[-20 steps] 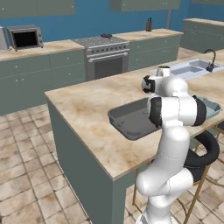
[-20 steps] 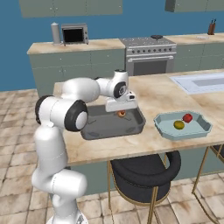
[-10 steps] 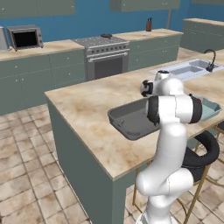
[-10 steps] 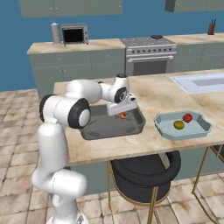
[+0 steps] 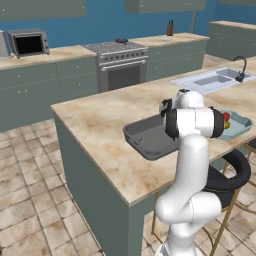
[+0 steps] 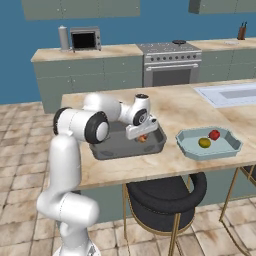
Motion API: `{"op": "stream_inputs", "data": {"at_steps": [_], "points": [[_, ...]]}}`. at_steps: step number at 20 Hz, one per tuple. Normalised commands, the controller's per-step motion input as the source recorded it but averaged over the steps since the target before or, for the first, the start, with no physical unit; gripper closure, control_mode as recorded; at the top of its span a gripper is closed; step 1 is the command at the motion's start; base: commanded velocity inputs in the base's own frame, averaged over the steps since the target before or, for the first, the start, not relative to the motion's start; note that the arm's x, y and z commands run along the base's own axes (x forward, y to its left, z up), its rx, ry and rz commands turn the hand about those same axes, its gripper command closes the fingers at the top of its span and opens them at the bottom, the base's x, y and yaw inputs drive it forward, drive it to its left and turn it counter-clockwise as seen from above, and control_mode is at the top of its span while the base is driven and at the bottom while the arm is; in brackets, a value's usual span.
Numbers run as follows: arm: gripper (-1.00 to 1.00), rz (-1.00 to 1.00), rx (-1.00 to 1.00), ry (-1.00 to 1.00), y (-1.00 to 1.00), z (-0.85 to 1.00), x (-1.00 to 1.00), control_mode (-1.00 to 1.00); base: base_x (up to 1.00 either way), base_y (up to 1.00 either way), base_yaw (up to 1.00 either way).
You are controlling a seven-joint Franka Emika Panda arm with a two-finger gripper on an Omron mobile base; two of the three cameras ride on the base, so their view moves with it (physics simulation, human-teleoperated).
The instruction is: Place the cold items (bell pepper and orange) from the fridge in one tupperware on the dining counter. Place the warm items (kebab skewer and hot dog) in the stove area in another tupperware.
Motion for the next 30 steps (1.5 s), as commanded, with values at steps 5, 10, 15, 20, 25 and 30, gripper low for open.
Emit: {"op": "stream_inputs", "data": {"at_steps": [5,10,15,20,25,30], "points": [[-1.00,0.05,0.00,0.01,-0.04,-0.15,0.09,-1.00,0.00,0.00,0.00],[-1.00,0.02,0.00,0.00,0.03,-0.04,0.18,-1.00,0.00,0.00,0.00],[-1.00,0.00,0.00,0.00,0.14,0.00,0.21,-1.00,0.00,0.00,0.00],[-1.00,-0.05,-0.01,0.05,0.19,0.11,-0.12,-1.00,0.00,0.00,0.00],[-1.00,-0.12,0.00,0.01,0.69,0.83,-0.86,-1.00,0.00,0.00,0.00],[-1.00,-0.16,0.00,-0.04,0.98,0.73,-1.00,-1.00,0.00,0.00,0.00]]}}
